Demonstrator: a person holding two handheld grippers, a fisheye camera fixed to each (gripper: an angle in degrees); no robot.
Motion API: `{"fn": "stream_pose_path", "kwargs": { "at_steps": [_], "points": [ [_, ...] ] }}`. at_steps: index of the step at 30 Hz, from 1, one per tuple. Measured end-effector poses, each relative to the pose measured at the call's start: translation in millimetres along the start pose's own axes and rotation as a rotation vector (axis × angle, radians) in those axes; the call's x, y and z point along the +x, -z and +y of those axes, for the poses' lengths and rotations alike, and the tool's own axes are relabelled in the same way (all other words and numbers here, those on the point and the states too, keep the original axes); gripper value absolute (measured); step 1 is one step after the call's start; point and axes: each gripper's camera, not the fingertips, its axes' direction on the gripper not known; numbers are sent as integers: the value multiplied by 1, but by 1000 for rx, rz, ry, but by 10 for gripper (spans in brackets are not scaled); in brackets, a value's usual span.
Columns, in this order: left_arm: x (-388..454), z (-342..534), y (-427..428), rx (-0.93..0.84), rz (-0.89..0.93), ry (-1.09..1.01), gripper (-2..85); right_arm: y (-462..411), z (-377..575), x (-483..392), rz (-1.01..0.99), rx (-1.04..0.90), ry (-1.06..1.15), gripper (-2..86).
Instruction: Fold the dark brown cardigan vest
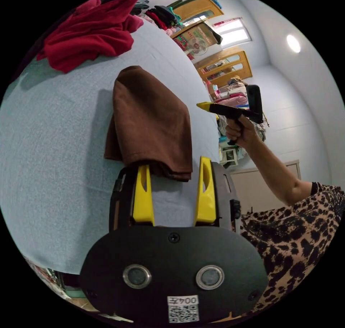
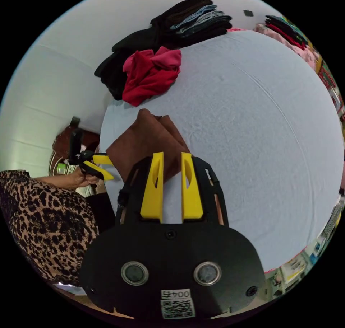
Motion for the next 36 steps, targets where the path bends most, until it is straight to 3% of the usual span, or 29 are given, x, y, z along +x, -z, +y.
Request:
{"fn": "stream_pose_path", "kwargs": {
  "at_steps": [8,17,25,31,36],
  "points": [
    [7,-3,7,93,11,161,126,-19,-52,41,-161,-206,237,76],
    [55,-6,5,121,-131,126,66,-27,-75,82,-262,-362,325,74],
    [78,-7,-3,94,-187,94,61,-22,-68,112,-478,-336,288,48],
    [102,-6,-1,101,-201,33,48,5,-37,108,-372,-218,313,39],
    [79,-5,-9,89,-158,110,41,0,-16,121,-350,-188,232,38]
  ]
}}
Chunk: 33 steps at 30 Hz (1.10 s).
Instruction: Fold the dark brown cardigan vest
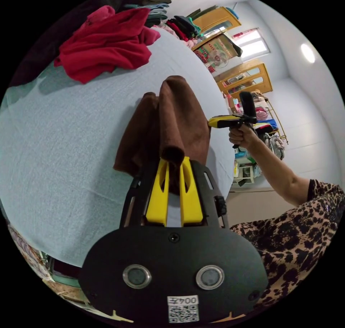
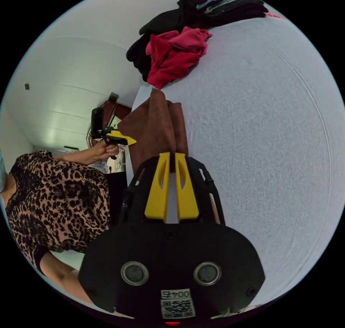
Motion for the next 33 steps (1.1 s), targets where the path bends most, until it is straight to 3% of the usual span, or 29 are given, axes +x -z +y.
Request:
{"fn": "stream_pose_path", "kwargs": {
  "at_steps": [14,19,25,29,33],
  "points": [
    [-68,31,-26,19,211,233,31,-56,18,-15,203,31,-123,69],
    [-69,58,5,55,87,267,33,-66,44,-58,399,73,-104,130],
    [23,25,30,161,-110,-66,50,-126,57,-125,535,95,20,197],
    [106,-40,-46,101,-253,-382,73,-181,52,-145,665,20,56,207],
    [122,-70,-136,-47,-445,-496,75,-219,53,-144,798,-46,48,204]
  ]
}}
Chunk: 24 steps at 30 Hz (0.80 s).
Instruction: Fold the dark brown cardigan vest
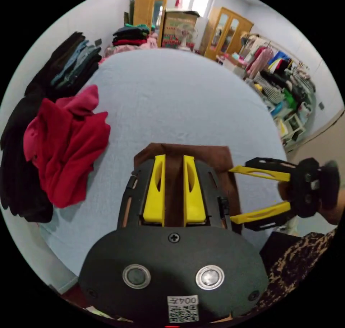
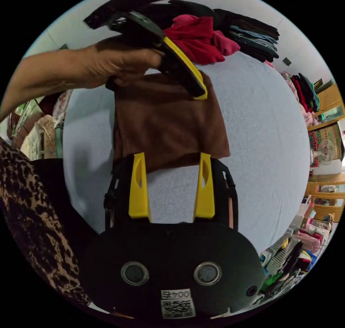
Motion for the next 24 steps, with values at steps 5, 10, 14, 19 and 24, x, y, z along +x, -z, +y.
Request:
{"fn": "stream_pose_path", "kwargs": {
  "at_steps": [5,10,14,19,24],
  "points": [
    [-17,23,-47,20,97,52,68,-18,-3,-14,32,-31,-15,200],
    [-17,40,-56,90,91,36,52,-29,0,-20,29,-13,-8,200],
    [-55,42,-68,82,262,138,34,-31,1,-17,-13,0,-36,199],
    [-78,48,-32,89,273,185,31,-15,14,8,-173,53,-302,196],
    [-85,98,-16,87,252,194,27,-21,26,9,-285,36,-480,154]
  ]
}}
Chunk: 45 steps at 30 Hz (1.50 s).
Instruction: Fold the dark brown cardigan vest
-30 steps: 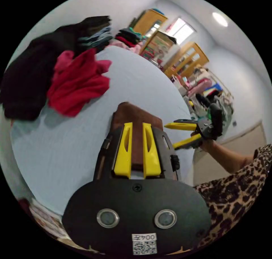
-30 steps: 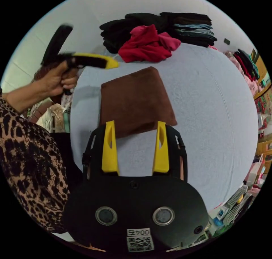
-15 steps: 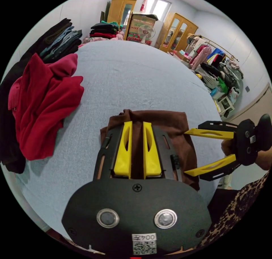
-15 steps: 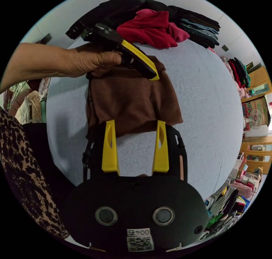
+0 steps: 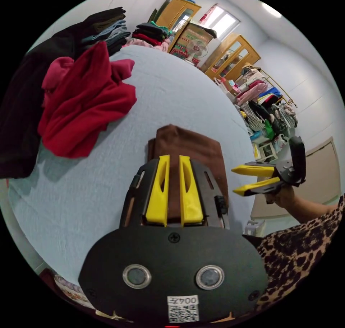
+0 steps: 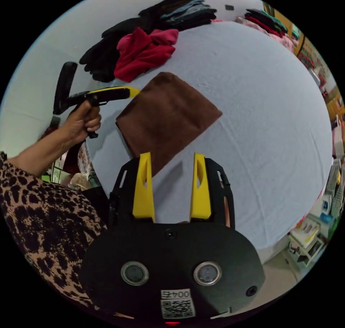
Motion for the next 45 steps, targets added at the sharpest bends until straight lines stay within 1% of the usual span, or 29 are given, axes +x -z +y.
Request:
{"fn": "stream_pose_path", "kwargs": {
  "at_steps": [3,5,10,11,16,24,26,30,32,35,39,40,41,43,45],
  "points": [
    [-6,25,-16,-60,-6,4,26,-17,6,2,25,-97,-88,119],
    [-10,36,-28,-96,-49,-11,26,-26,9,5,78,-188,-150,96],
    [-19,42,-34,-102,-68,-32,28,-47,10,3,207,-359,-179,71],
    [-20,43,-33,-100,-72,-39,28,-51,9,4,237,-362,-194,61],
    [-26,41,-24,-50,-94,-56,29,-54,-1,4,243,-367,-213,47],
    [-20,-11,-44,-7,-101,-165,22,-54,-7,8,211,-343,-259,41],
    [-13,-22,-64,-31,-126,-219,18,-56,-13,8,217,-367,-277,40],
    [-15,-24,-91,-60,-188,-249,10,-56,-19,10,204,-383,-305,38],
    [-25,-21,-104,-74,-243,-234,6,-55,-20,8,206,-381,-272,37],
    [-42,-9,-119,-93,-230,-216,3,-56,-25,1,240,-400,-208,36],
    [-49,-1,-109,-35,-223,-218,2,-59,-33,-5,279,-441,-186,33],
    [-51,1,-91,40,-226,-188,2,-58,-34,-6,287,-443,-178,32],
    [-53,2,-73,107,-195,-167,2,-57,-34,-6,286,-437,-181,32],
    [-49,5,-58,155,-138,-171,2,-54,-33,-5,272,-420,-193,32],
    [-33,8,-60,151,-107,-222,2,-51,-33,-2,251,-407,-204,31]
  ]
}}
